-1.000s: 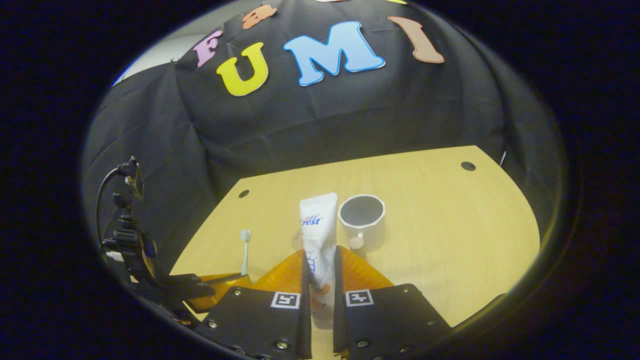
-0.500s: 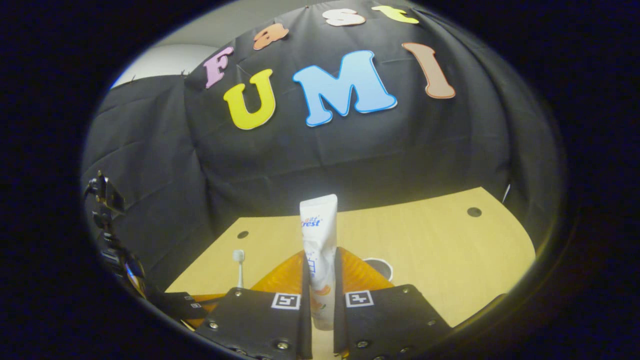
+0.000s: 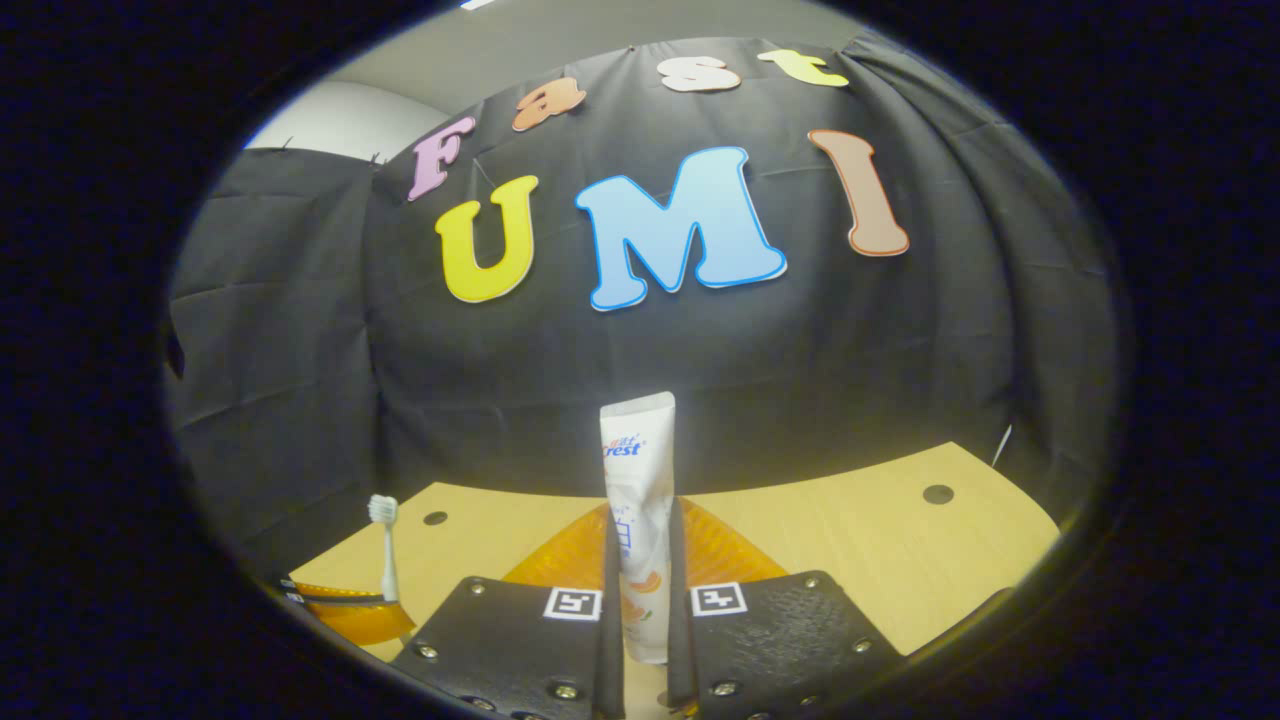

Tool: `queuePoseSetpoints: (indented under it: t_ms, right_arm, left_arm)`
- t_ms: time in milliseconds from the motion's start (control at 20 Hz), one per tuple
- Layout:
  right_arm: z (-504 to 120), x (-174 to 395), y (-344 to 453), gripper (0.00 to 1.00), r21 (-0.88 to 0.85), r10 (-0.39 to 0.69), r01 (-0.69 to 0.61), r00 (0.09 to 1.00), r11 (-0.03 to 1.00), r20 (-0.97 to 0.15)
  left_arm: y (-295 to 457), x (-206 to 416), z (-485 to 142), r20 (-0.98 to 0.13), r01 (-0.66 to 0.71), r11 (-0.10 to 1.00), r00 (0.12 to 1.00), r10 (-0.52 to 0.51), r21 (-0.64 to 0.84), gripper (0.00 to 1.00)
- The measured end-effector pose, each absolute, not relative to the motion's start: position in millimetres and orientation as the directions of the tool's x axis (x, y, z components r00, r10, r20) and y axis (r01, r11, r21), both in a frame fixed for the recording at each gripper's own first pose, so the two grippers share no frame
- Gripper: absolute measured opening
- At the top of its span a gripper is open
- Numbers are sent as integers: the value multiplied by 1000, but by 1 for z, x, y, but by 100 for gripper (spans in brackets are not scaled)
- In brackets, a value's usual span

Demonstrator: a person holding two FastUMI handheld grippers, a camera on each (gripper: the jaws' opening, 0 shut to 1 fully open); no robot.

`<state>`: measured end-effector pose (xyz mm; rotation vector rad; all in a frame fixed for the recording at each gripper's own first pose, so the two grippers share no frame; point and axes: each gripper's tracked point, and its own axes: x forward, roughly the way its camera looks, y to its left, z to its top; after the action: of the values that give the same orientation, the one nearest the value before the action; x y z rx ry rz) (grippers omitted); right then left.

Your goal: Put the toothbrush and toothpaste on the desktop into the cup, then pick up the cup and place it on the coaster on the desktop.

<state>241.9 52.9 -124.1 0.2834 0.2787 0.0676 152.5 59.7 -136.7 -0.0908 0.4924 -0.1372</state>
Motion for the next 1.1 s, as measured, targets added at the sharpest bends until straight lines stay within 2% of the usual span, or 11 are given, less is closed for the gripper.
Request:
queuePoseSetpoints:
  t_ms: [150,500,750,850,900,1100]
  right_arm:
    - [-141,253,44,18,263,69,2,963,965,-260]
    - [-203,251,43,21,248,52,47,925,968,-377]
    - [-220,239,46,27,212,62,35,900,977,-432]
    - [-227,234,48,24,198,69,26,885,980,-460]
    - [-232,232,49,28,194,74,23,875,981,-478]
    - [-246,221,53,29,167,92,-3,844,986,-528]
  left_arm:
    - [57,160,-134,-446,110,986,882,-153,-122,10]
    - [53,170,-142,-459,112,987,876,-151,-112,10]
    - [47,172,-147,-473,111,986,867,-155,-121,10]
    - [42,172,-148,-474,115,985,865,-161,-125,10]
    - [40,172,-148,-473,117,985,866,-164,-128,10]
    - [38,174,-148,-467,118,984,868,-167,-132,10]
